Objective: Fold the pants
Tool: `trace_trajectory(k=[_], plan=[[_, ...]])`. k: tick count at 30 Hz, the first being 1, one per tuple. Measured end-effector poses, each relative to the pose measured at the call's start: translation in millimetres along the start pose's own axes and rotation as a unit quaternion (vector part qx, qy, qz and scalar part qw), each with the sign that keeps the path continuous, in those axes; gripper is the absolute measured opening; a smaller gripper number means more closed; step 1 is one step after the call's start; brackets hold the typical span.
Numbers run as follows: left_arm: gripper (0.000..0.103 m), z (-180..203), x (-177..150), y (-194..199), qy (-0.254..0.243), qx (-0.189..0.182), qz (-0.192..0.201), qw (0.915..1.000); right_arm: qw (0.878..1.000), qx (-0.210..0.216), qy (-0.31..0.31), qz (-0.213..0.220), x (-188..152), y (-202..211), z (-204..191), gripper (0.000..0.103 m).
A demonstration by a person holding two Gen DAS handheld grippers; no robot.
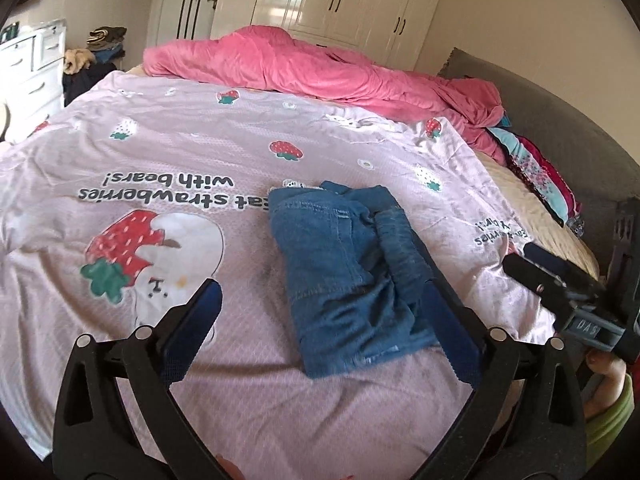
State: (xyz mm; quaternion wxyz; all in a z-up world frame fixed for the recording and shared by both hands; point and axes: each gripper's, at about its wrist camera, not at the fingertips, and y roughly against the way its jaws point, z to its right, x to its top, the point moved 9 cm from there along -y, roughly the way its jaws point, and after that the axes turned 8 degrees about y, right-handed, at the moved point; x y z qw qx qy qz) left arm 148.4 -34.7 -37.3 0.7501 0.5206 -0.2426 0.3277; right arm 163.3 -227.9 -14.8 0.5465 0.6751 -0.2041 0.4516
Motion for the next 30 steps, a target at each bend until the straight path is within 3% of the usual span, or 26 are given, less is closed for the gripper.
trace_trajectory(k=[16, 30], plan=[[0.094, -1.4, -35.4, 35.3, -0.001, 0.018, -0.007, 0.9998, 1.0, 0.003, 0.021, 0.011, -19.6, 49.5, -23.1, 0.099], [0.094, -9.3, -68.1, 38.9, 0.004, 0.028, -0.022, 0.9994, 1.0, -0.009, 0.019, -0.021, -52.8, 49.4, -20.9, 0.099]])
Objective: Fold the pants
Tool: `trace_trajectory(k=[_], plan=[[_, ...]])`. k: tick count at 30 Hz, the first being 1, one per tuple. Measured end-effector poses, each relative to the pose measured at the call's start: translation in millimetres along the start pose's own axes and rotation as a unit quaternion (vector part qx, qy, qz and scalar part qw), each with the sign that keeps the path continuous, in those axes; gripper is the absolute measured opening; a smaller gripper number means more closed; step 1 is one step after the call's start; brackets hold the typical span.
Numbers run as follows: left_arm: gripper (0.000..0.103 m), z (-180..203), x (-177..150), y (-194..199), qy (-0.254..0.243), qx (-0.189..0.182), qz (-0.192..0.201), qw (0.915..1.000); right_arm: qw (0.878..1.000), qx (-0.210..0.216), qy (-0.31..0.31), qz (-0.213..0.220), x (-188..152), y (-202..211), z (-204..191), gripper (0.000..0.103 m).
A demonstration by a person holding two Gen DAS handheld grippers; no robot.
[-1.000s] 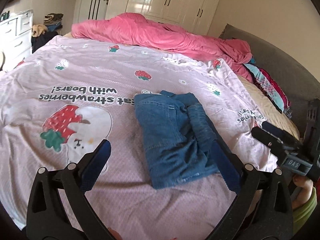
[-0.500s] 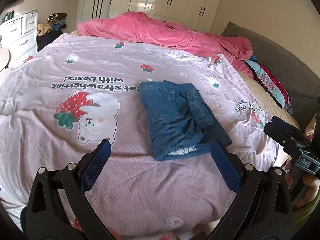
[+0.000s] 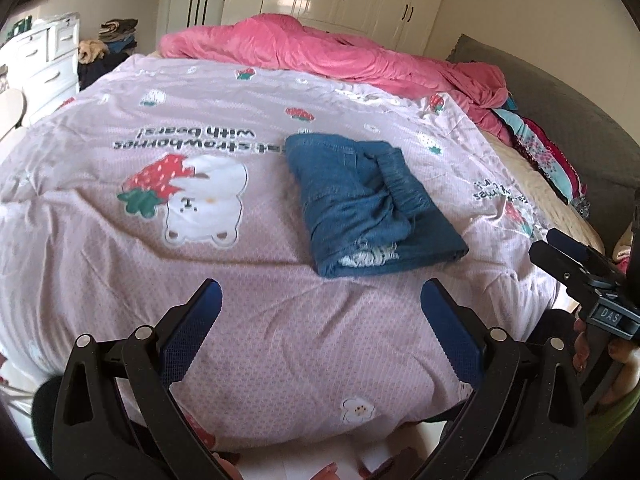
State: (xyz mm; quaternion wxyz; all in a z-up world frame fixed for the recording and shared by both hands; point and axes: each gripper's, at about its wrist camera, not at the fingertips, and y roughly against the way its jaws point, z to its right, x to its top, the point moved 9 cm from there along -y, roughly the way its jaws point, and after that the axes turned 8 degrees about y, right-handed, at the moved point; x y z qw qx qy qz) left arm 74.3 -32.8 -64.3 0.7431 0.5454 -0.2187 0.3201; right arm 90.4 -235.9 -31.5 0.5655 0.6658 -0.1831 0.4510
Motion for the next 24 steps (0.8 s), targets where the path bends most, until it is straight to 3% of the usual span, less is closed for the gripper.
trace_trajectory(k=[9, 24], plan=[[0.094, -2.8, -16.4, -17.7, 0.004, 0.003, -0.026, 0.9996, 1.0, -0.002, 0.003, -0.029, -18.0, -16.0, -0.1, 0.099], [0.094, -2.9, -15.2, -16.6, 0.007, 0.009, -0.024, 0.9996, 0.999, 0.005, 0.003, -0.042, -23.0, -23.5, -1.7, 0.099]])
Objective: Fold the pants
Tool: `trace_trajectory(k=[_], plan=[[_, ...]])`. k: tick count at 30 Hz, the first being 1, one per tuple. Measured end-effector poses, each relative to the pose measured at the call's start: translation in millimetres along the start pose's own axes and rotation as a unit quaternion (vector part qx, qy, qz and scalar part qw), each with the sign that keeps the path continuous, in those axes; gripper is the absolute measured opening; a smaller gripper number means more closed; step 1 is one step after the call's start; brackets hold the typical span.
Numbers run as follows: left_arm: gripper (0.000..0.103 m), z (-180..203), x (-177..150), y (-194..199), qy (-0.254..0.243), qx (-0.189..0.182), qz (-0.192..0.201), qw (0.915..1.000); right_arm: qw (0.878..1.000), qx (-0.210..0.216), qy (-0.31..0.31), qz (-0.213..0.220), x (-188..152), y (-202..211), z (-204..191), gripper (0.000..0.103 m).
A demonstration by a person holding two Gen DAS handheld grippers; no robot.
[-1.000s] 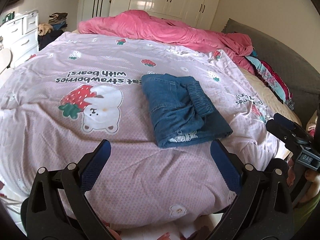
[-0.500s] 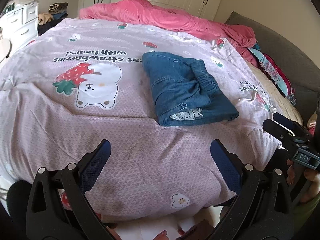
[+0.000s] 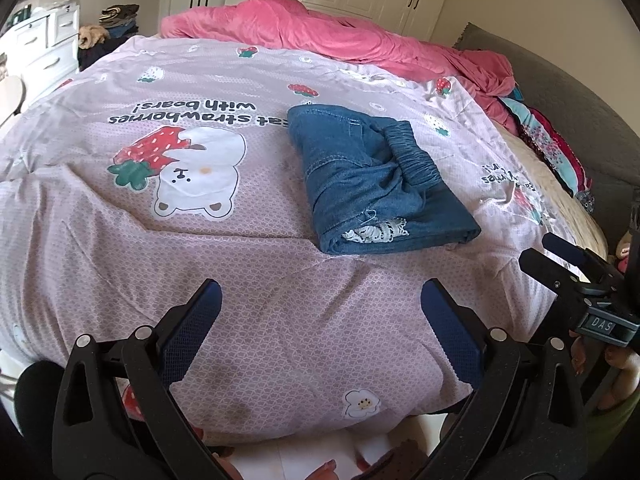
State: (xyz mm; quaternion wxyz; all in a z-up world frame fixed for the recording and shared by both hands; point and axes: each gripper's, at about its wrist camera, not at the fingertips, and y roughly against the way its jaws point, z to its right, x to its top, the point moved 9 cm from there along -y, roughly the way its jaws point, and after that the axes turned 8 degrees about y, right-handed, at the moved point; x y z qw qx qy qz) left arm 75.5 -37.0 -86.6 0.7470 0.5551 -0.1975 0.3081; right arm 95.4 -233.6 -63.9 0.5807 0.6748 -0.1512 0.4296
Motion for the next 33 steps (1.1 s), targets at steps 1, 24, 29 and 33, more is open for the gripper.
trace_trajectory(k=[1, 24, 29, 33], plan=[[0.094, -0.1, 0.1, 0.3, 0.0, 0.0, 0.0, 1.0, 1.0, -0.001, -0.001, 0.0, 0.0, 0.2, 0.2, 0.099], [0.094, -1.3, 2.7, 3.5, 0.004, 0.01, 0.002, 0.9999, 1.0, -0.003, -0.008, -0.006, -4.1, -0.2, 2.4, 0.099], [0.094, -1.4, 2.6, 4.0, 0.004, 0.011, 0.003, 0.9999, 1.0, -0.004, -0.008, -0.007, -4.2, 0.0, 2.8, 0.099], [0.094, -1.0, 2.5, 3.9, 0.004, 0.01, 0.002, 0.9999, 1.0, -0.005, -0.008, -0.007, -4.6, 0.0, 2.9, 0.099]])
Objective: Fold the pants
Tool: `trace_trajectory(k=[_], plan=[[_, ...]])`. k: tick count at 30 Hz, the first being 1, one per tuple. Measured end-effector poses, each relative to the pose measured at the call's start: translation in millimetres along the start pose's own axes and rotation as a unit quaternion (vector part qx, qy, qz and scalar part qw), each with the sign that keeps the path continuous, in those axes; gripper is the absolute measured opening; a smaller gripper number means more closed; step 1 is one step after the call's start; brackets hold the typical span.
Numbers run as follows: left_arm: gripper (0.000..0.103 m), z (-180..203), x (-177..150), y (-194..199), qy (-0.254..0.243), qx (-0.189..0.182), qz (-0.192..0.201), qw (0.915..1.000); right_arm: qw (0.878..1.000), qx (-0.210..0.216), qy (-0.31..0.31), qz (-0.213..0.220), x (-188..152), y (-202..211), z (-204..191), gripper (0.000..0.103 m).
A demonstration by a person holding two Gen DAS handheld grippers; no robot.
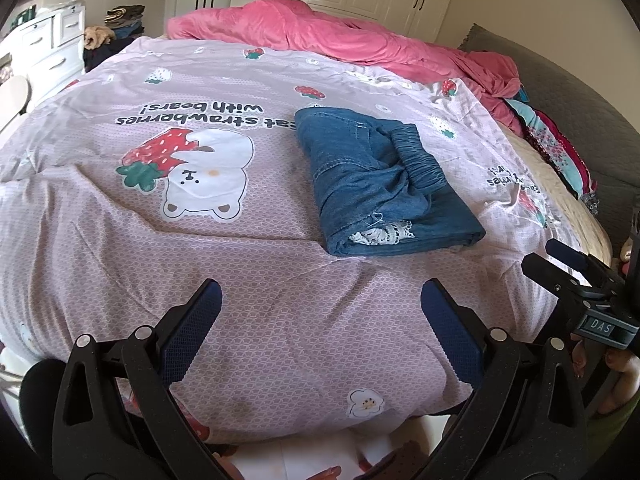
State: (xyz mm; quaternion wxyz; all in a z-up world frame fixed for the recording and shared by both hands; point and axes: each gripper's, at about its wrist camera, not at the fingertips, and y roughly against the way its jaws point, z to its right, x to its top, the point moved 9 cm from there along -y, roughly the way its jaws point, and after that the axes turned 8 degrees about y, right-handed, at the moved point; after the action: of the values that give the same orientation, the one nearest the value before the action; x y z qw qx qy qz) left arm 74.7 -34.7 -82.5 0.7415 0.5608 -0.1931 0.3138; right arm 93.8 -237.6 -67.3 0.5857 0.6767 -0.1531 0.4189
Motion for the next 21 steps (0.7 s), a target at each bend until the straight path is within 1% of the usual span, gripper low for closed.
trace_trajectory(k=[21], plan=[[0.094, -0.7, 0.9, 1.4, 0.001, 0.003, 0.0, 1.0, 1.0, -0.003, -0.006, -0.003, -1.4, -1.4, 2.4, 0.099]])
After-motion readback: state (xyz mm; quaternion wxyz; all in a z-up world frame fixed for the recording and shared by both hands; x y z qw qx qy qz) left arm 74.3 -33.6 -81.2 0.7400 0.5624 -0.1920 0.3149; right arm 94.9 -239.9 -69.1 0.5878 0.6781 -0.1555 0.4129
